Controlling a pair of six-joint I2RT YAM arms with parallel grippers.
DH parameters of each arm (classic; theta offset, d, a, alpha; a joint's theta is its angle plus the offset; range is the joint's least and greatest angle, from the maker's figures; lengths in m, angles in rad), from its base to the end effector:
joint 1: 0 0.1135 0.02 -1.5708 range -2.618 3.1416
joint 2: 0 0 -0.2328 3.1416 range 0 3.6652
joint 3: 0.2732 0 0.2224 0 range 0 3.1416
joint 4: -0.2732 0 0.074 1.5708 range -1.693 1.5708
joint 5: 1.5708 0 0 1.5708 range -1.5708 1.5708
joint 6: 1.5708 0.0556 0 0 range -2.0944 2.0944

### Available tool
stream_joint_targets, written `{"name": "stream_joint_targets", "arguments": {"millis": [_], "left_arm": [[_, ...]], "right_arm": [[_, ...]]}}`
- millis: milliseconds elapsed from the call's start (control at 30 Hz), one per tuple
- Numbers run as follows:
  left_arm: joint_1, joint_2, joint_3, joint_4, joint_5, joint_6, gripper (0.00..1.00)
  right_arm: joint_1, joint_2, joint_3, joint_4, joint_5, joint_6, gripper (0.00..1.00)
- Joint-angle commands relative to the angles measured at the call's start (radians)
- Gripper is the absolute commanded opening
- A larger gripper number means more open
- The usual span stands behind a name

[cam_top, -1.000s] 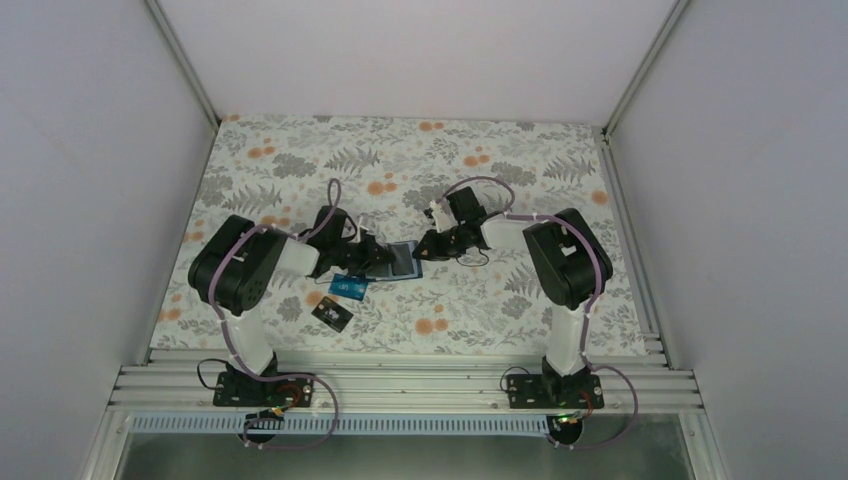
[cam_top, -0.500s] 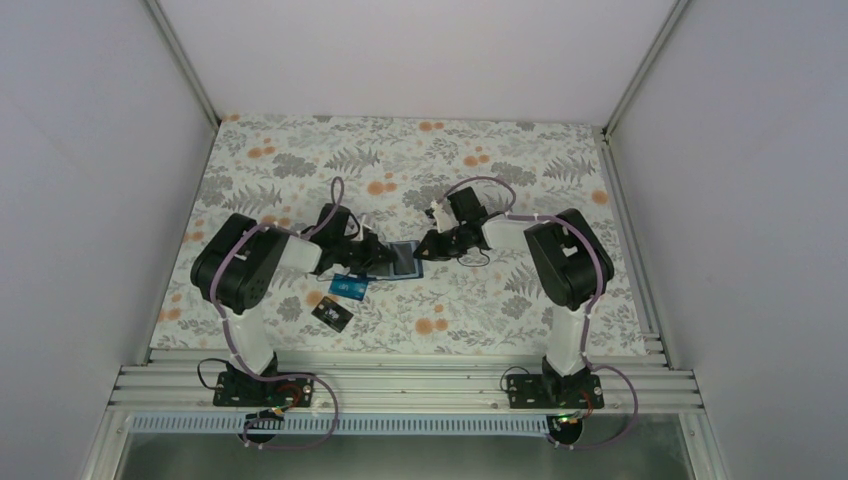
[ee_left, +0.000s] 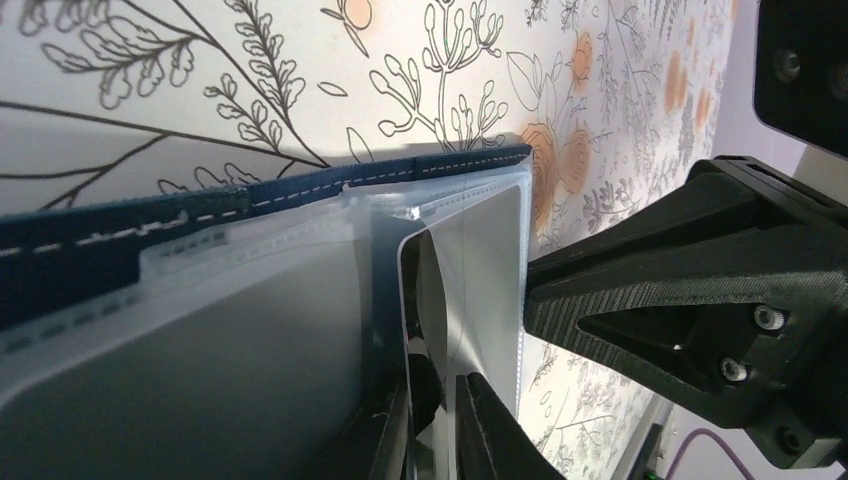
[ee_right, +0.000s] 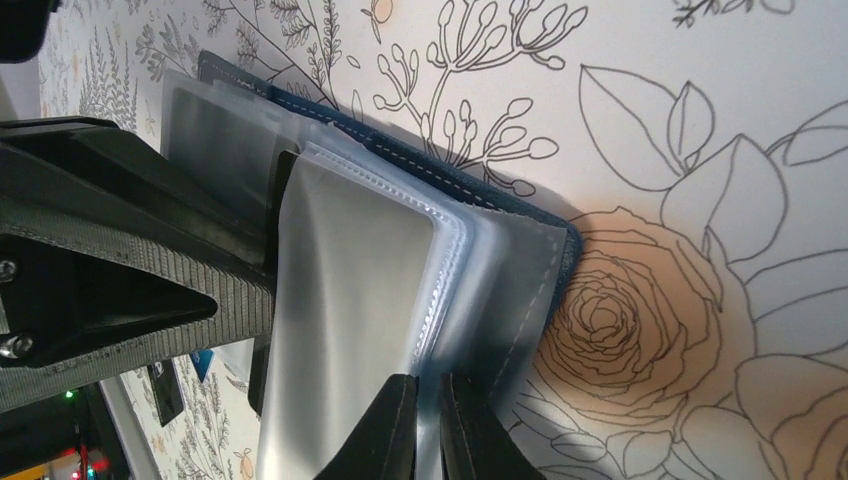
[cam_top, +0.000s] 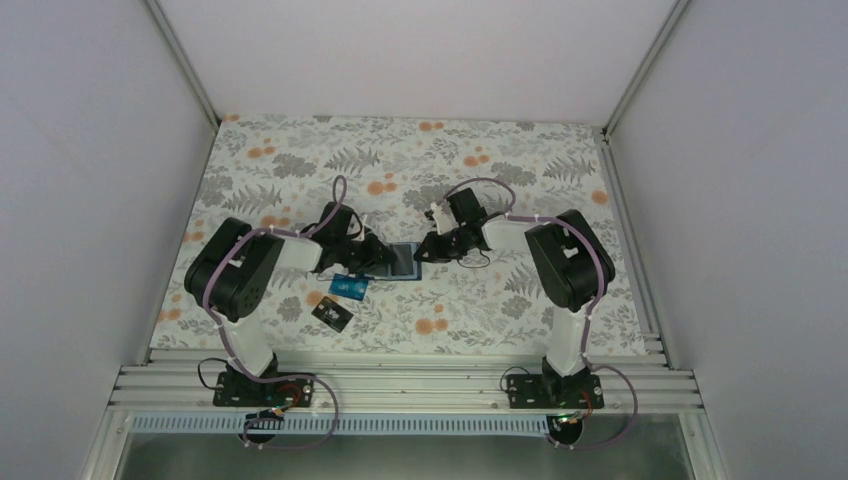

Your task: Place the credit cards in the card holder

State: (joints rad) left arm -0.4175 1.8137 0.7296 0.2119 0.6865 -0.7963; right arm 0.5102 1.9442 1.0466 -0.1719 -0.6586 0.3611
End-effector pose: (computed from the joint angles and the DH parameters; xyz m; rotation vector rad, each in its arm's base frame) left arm 0.2640 -0.1557 0.0887 -0.1595 2.6571 -1.3233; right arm 0.2819 0.1967 0.0968 -0.4433 2.7154 1.1453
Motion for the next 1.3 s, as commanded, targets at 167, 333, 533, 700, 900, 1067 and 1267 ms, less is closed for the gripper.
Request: {"name": "stream_joint_targets", "arguments": {"millis": [167,333,533,700,900,1067,1267], "left_arm": [[-0.006,-0.053,0.014,-0.131,-0.086,0.042,0.24],[-0.014,-0.065,0.033,-0.17,-0.107,0.052,0.33],[-0.033,-0.093,0.07,-0.242,-0.149,0.069,0.48],[-0.048,-0.128,0.086,-0.296,-0.181,0.086,0.59],[-0.061,-0.183,0.097,-0.37,-0.239,0.12,0.67],[-0.066,-0.213,0.124,-0.445,-0.29,0.167,0.89],[-0.074,-0.22,0.131,-0.437,-0.307,0.224,0.77]], "right_arm": [[0.013,-0.044,-0.013,-0.057,0.02,-0.017,0.1],[0.01,-0.058,-0.011,-0.06,0.02,-0.018,0.1],[0.003,-0.082,0.004,-0.07,0.012,-0.02,0.13],[-0.004,-0.116,0.006,-0.071,-0.025,-0.015,0.2],[-0.005,-0.127,0.004,-0.05,-0.106,0.01,0.29],[-0.005,-0.099,0.009,-0.038,-0.123,0.027,0.38],[-0.005,-0.061,0.012,-0.044,-0.085,0.035,0.44]]}}
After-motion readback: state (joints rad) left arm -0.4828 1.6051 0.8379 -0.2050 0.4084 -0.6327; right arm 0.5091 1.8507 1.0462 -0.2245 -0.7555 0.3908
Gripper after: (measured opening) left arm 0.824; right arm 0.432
